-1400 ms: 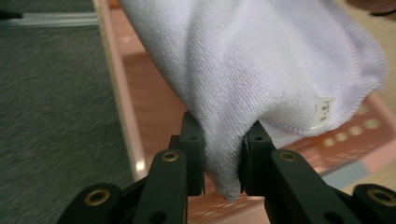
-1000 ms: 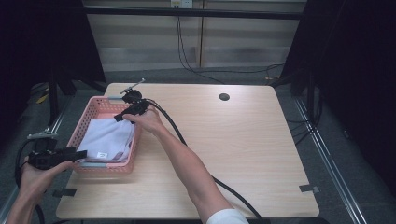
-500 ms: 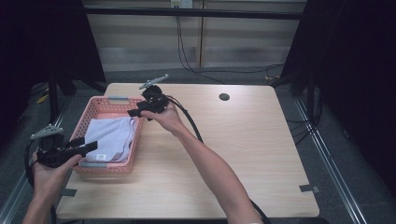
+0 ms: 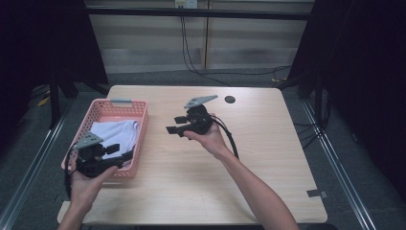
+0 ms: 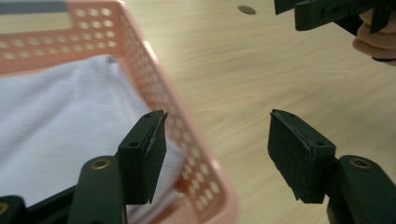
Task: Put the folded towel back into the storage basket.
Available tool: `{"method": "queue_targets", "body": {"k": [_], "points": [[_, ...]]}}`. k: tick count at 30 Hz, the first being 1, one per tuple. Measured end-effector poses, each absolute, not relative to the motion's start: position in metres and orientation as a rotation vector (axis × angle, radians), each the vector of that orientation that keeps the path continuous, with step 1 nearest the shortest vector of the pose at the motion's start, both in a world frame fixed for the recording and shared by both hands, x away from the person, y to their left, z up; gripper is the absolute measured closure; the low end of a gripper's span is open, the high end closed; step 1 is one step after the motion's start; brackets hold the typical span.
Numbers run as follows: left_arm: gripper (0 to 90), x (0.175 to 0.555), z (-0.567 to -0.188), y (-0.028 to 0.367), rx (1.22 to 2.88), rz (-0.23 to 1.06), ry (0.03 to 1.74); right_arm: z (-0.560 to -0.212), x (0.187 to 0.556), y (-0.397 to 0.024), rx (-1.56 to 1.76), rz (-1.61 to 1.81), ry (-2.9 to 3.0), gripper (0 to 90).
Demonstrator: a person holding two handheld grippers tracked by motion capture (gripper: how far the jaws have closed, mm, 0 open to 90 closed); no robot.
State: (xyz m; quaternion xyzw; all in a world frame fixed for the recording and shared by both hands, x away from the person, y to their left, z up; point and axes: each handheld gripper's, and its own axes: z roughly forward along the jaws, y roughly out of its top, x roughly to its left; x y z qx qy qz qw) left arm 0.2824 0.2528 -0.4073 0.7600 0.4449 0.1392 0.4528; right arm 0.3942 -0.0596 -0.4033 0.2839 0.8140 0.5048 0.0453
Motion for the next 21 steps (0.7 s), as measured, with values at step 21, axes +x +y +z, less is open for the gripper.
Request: {"method": "queue_targets", "body": {"k": [21], "points": [[31.6,0.236,-0.463,0.181,2.023,0.262,1.011,-0.443,0.291,-0.189,1.048,1.426,2.388,40.9]]}}
